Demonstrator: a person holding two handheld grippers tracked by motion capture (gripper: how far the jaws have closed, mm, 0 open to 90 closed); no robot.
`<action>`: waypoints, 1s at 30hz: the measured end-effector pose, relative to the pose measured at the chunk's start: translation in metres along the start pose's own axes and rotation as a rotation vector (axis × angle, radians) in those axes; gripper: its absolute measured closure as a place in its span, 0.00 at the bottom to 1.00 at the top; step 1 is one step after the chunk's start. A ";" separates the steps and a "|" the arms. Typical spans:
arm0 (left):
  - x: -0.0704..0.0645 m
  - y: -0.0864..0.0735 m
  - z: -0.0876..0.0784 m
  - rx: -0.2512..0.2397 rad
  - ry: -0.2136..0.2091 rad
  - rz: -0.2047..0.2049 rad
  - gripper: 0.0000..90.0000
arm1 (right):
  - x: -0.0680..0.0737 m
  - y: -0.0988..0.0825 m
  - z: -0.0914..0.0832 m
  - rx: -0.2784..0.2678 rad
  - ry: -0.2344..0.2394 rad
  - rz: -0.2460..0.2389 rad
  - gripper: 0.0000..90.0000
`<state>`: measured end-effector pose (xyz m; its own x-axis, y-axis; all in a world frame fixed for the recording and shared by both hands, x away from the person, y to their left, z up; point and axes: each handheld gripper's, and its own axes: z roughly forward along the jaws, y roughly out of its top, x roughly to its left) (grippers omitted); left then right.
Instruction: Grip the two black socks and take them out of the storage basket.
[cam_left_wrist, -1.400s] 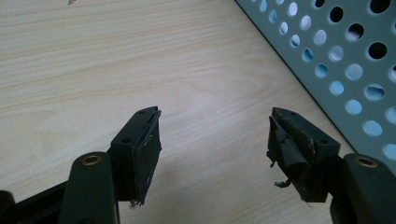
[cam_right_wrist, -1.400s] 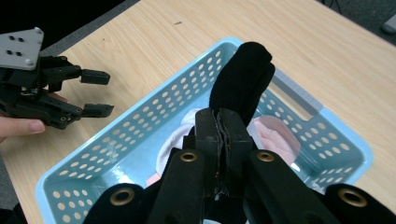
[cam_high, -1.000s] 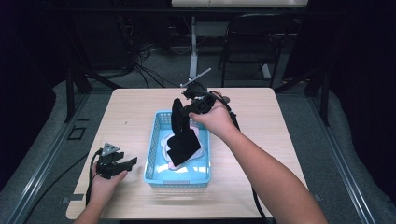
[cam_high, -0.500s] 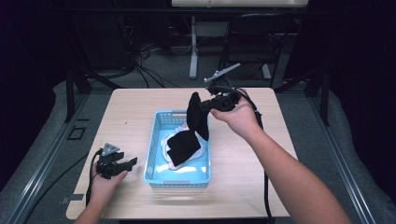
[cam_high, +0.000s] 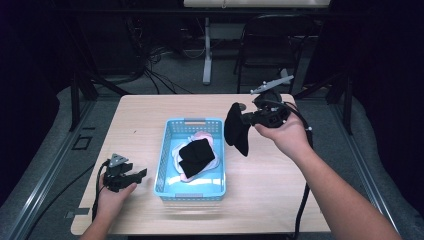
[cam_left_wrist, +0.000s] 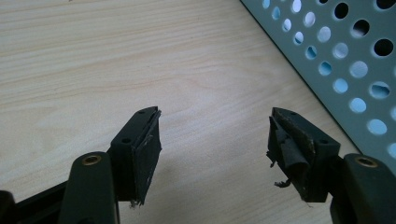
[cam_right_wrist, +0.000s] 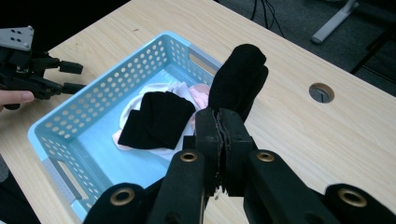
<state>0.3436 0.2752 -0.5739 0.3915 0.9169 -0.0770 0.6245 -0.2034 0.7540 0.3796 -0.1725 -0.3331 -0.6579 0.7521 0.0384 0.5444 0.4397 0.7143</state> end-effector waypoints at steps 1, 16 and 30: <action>0.000 0.000 0.000 0.000 0.000 0.000 0.38 | 0.000 0.000 0.000 0.000 0.000 0.000 0.97; 0.000 0.000 0.000 0.002 -0.001 0.000 0.38 | -0.008 -0.064 0.033 0.068 0.012 0.057 0.97; 0.000 0.000 0.000 0.005 0.000 0.002 0.38 | -0.059 -0.133 0.076 0.164 -0.129 0.162 0.97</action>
<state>0.3433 0.2753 -0.5740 0.3927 0.9166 -0.0757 0.6275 -0.2069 0.7506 0.3858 -0.2378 -0.4834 -0.4890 0.8711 0.0459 0.7215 0.3743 0.5825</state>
